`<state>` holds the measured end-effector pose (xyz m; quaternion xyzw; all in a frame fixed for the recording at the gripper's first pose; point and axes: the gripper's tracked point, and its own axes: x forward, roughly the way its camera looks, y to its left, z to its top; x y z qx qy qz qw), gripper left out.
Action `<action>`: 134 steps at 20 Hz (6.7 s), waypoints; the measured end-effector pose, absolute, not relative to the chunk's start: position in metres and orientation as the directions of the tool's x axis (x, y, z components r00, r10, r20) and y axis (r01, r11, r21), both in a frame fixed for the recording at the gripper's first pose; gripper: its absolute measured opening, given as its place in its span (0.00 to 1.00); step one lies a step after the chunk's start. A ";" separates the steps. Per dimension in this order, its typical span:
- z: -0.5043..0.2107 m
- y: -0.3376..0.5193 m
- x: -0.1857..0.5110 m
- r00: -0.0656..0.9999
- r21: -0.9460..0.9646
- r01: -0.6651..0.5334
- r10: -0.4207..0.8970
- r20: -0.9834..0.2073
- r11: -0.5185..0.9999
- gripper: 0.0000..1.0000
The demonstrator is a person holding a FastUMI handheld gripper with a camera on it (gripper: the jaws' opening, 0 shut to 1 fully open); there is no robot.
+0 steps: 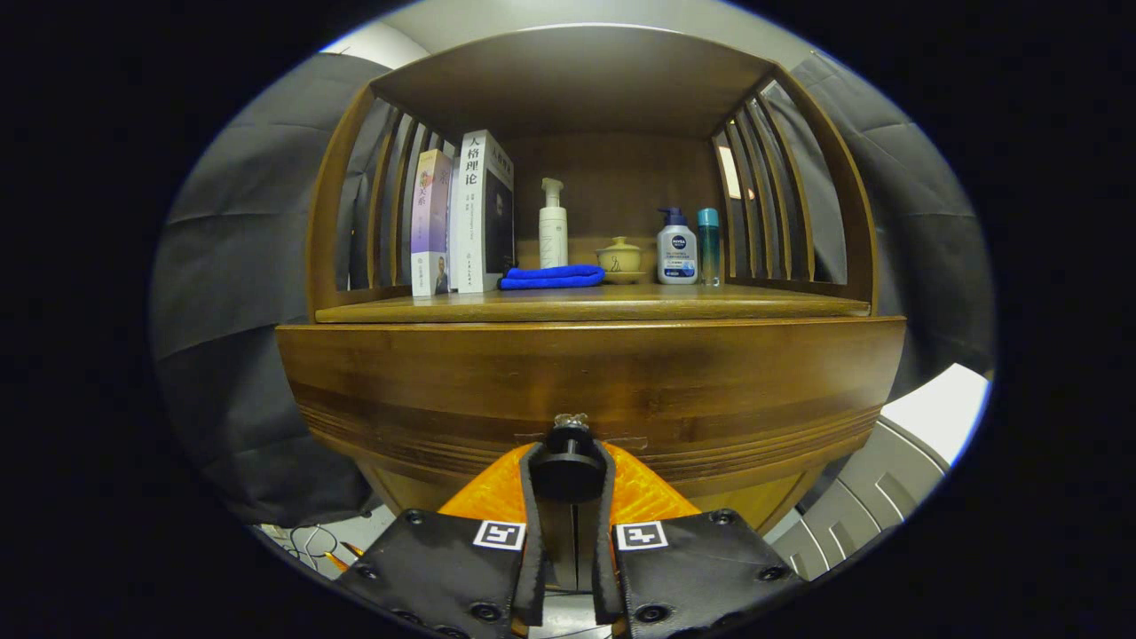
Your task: Pull open the drawer, take out the items inside it, and place them on the countertop above the cabinet.
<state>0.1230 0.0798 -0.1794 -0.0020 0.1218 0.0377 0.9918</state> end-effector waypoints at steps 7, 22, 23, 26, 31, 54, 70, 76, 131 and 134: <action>-0.177 0.080 0.081 0.969 -0.003 -0.083 0.080 -0.234 0.997 0.23; -0.182 0.080 0.015 0.967 -0.043 -0.136 0.124 -0.223 0.990 0.23; -0.182 0.080 0.010 0.967 -0.042 -0.141 0.128 -0.222 0.989 0.23; -0.183 0.083 -0.001 0.964 -0.045 -0.158 0.144 -0.222 0.986 0.23; -0.182 0.086 -0.008 0.965 -0.083 -0.186 0.166 -0.204 0.979 0.28; -0.062 0.087 0.061 0.962 -0.076 -0.243 0.231 -0.146 0.967 0.98; -0.145 0.088 0.115 0.744 0.049 -0.225 0.204 -0.637 0.973 0.97; -0.172 0.097 0.114 0.619 0.108 -0.236 0.235 -0.749 0.966 0.85; -0.034 0.085 0.291 0.910 0.281 -0.070 0.177 -0.375 0.957 0.45; -0.013 0.092 0.278 0.931 0.250 -0.123 0.199 -0.305 0.960 0.77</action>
